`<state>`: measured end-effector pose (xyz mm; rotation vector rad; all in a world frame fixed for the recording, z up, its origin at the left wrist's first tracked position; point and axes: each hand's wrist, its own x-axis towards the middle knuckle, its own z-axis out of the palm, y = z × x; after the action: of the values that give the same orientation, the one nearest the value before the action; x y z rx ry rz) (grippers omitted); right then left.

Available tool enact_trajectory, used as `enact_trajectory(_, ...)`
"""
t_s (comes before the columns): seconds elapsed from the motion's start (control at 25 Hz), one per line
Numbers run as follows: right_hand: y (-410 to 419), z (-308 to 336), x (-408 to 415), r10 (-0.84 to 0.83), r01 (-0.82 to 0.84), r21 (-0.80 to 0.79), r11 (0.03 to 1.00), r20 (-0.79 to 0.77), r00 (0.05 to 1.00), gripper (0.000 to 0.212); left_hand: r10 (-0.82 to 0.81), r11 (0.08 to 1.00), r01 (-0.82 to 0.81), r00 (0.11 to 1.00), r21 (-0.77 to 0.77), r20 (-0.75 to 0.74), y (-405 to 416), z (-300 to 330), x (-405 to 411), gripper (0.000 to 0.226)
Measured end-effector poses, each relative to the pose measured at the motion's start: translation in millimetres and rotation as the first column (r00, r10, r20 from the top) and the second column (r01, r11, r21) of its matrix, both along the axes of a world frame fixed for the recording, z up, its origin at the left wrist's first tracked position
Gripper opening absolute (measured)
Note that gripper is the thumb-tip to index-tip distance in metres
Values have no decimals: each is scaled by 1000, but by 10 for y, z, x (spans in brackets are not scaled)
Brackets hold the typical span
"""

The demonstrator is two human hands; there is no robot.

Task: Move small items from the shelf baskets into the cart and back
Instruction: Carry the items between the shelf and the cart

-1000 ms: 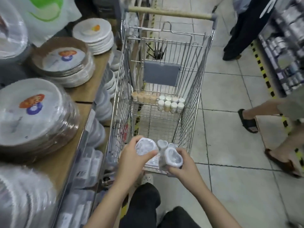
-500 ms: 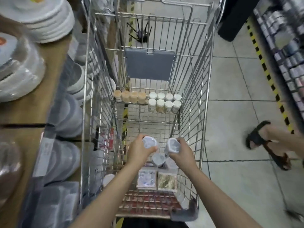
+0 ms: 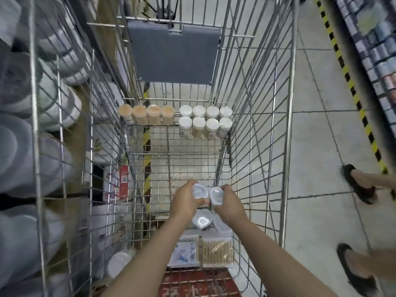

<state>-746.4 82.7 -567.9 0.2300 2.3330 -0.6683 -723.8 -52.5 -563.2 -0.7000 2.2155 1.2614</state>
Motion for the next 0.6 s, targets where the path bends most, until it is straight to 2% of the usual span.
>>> enact_trajectory(0.16,4,-79,34,2,-4,19,1000,90,996,53,-67,998,66,996,7,59,69,-142,48,67)
enact_trajectory(0.24,-3,-73,27,-2,-5,45,999,137,991,62,-115,993,113,990,31,80,56,-186,69,57)
enact_trajectory(0.36,-9,-49,24,-15,2,90,996,142,990,47,-121,991,115,989,69,84,9,-235,78,33)
enact_trajectory(0.44,2,-33,31,33,-49,121,991,132,991,39,-106,992,100,991,82,81,-13,-272,79,29)
enact_trajectory(0.6,23,-9,30,87,-107,151,983,136,987,34,-99,992,91,991,93,85,-25,-317,101,20)
